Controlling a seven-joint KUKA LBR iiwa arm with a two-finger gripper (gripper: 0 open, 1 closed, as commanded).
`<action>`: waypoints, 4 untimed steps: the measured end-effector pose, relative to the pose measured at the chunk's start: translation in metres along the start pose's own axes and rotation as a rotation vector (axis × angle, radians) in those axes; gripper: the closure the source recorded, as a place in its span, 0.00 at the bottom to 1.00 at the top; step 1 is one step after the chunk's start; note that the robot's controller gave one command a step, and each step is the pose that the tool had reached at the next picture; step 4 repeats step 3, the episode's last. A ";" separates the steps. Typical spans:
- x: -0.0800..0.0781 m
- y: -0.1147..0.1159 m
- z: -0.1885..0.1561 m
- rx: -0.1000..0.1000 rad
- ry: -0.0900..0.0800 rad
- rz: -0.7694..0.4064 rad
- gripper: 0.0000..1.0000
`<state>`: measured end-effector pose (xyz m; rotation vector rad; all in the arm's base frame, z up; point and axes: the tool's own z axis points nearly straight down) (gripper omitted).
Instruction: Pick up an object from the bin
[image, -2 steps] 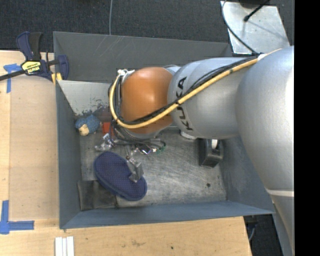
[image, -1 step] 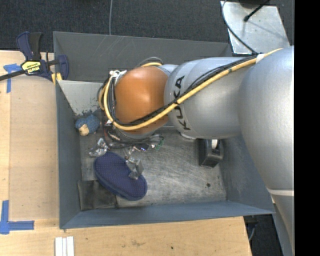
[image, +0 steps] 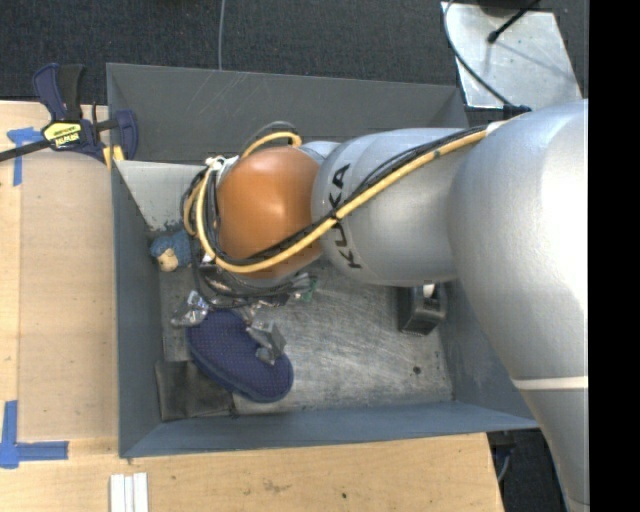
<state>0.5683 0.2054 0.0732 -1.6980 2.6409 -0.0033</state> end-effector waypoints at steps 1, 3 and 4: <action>0.000 -0.001 -0.002 -0.001 -0.001 0.005 0.00; -0.007 -0.006 -0.091 0.006 -0.009 0.009 1.00; -0.007 -0.006 -0.091 0.006 -0.009 0.009 1.00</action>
Offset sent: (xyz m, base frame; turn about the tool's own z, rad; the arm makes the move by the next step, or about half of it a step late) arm 0.0000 0.0000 0.0000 0.0000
